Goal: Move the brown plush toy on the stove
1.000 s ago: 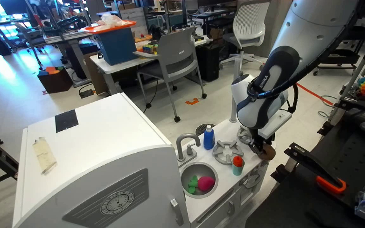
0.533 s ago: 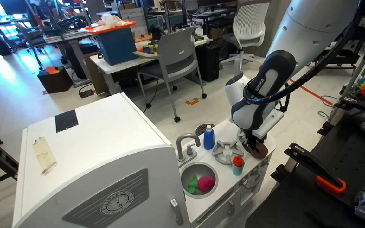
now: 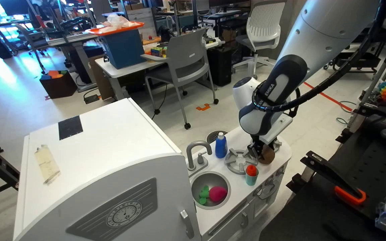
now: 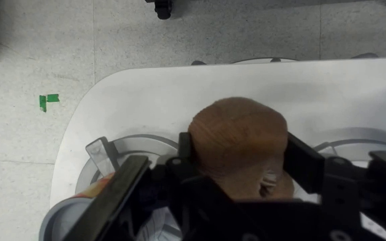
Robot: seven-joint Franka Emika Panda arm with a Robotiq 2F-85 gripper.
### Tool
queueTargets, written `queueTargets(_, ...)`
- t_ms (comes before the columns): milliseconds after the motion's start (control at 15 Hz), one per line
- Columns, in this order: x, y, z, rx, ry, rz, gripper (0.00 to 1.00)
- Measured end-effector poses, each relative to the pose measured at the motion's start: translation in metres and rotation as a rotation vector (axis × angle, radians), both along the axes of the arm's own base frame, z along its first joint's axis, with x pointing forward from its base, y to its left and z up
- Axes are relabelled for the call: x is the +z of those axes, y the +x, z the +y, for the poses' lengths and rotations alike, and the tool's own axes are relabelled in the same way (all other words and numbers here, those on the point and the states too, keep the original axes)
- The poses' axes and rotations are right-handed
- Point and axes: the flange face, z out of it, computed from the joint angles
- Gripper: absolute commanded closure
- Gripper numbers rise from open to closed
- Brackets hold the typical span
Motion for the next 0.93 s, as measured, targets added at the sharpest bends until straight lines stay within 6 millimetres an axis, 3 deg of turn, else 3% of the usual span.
queueTargets(400, 0.003, -0.022, -0.018, -0.081, -0.191, 0.14, 0.0)
queueTargets(667, 0.011, -0.042, -0.005, -0.067, -0.255, 0.239, 0.0)
queueTargets(933, 0.036, -0.031, 0.015, -0.046, -0.261, 0.236, 0.0)
